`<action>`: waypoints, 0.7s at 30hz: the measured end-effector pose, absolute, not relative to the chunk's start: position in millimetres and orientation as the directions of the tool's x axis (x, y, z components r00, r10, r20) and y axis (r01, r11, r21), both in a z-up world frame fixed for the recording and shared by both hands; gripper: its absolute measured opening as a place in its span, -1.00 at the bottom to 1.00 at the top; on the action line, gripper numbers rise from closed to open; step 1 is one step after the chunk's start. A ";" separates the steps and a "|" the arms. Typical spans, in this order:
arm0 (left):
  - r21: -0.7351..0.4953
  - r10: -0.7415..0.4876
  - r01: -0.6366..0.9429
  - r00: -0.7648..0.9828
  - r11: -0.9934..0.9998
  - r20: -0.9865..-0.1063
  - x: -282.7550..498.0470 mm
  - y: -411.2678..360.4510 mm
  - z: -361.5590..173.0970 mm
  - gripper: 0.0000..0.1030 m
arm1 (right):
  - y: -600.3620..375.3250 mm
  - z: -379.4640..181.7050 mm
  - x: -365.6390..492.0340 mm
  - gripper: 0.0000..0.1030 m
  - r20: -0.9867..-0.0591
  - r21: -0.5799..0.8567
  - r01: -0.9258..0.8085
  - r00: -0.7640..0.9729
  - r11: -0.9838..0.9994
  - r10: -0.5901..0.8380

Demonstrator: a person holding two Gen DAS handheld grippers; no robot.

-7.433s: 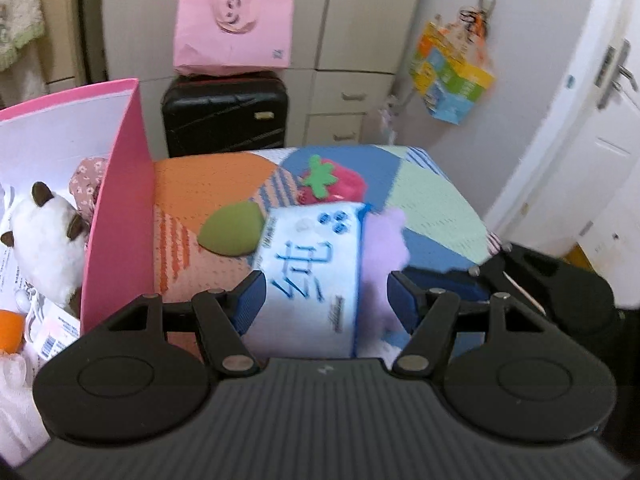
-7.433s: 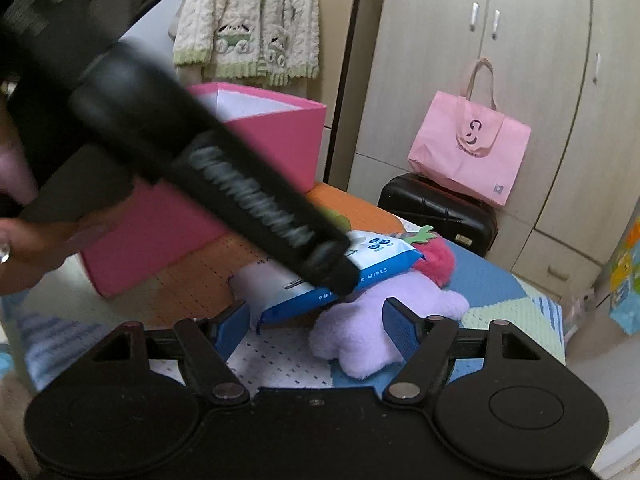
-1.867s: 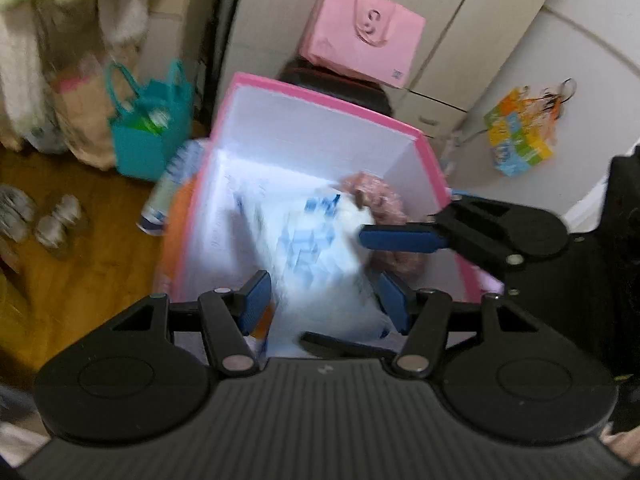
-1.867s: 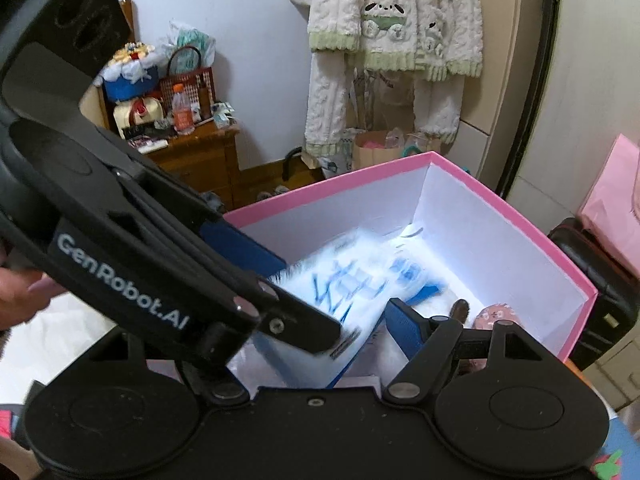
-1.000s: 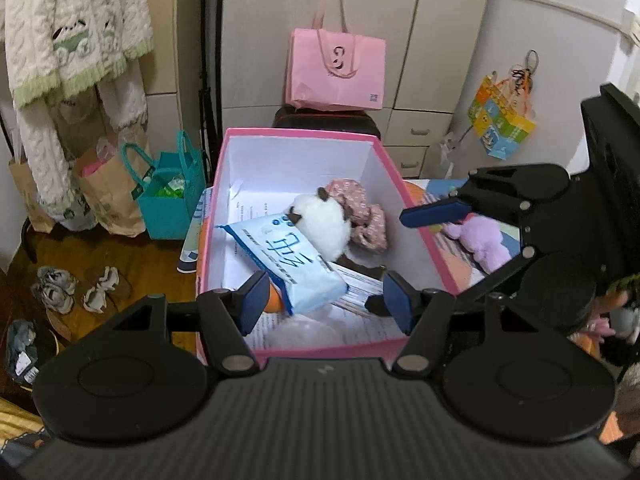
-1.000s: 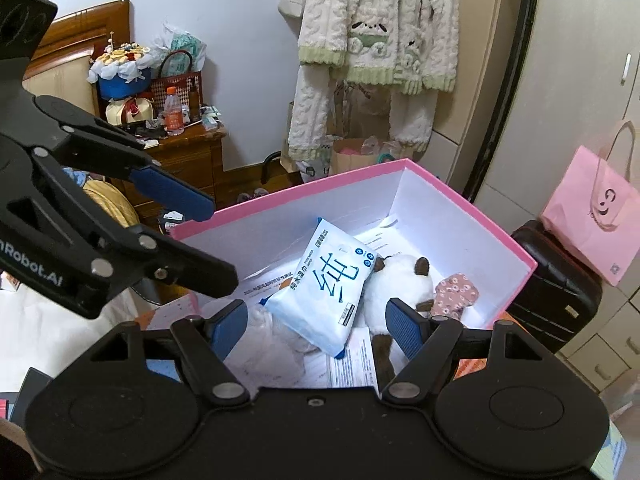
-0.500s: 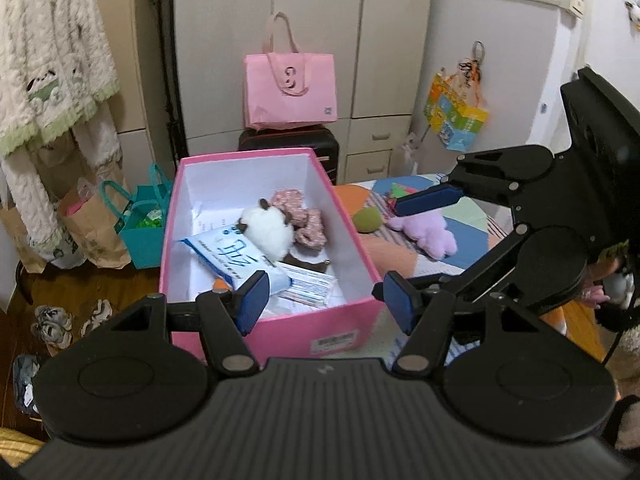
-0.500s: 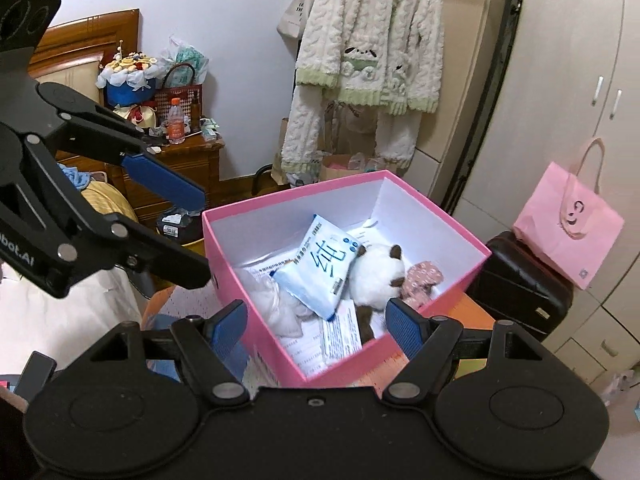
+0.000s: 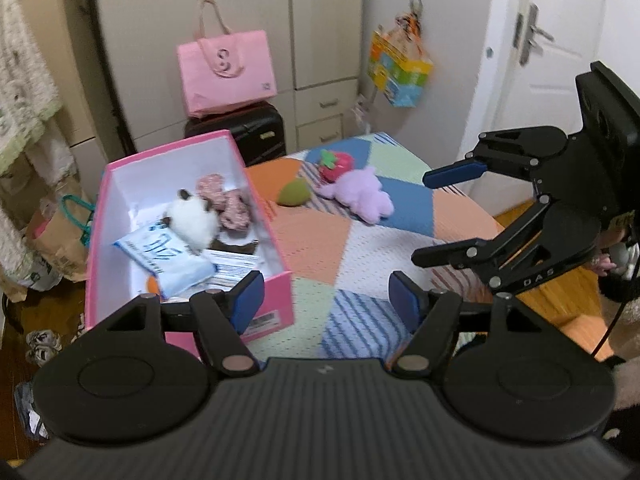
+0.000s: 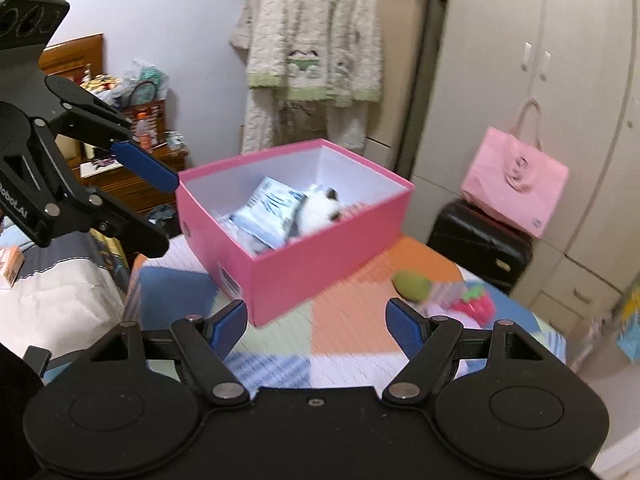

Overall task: Organize soft objects
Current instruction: 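Withdraw the left tool up out of the box, then move the left gripper onto the purple plush bear and close on it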

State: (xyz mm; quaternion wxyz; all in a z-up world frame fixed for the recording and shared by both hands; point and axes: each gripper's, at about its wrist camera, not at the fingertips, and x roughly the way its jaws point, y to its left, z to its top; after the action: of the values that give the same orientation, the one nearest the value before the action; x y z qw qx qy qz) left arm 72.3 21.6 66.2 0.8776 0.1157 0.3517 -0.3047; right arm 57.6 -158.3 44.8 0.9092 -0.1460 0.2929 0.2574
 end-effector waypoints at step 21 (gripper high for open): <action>-0.137 -0.545 0.680 0.432 0.720 -0.718 132.1 -70.4 40.7 0.39 | -245.2 -3.1 87.5 0.57 -0.589 -0.099 -0.420 0.756 0.902 0.286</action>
State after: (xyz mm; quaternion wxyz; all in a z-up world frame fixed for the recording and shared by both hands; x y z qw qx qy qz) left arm 132.1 -70.4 40.7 0.8418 0.0868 0.3891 -0.3640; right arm 87.5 -245.2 -3.1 0.9301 -0.1133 0.2935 0.1898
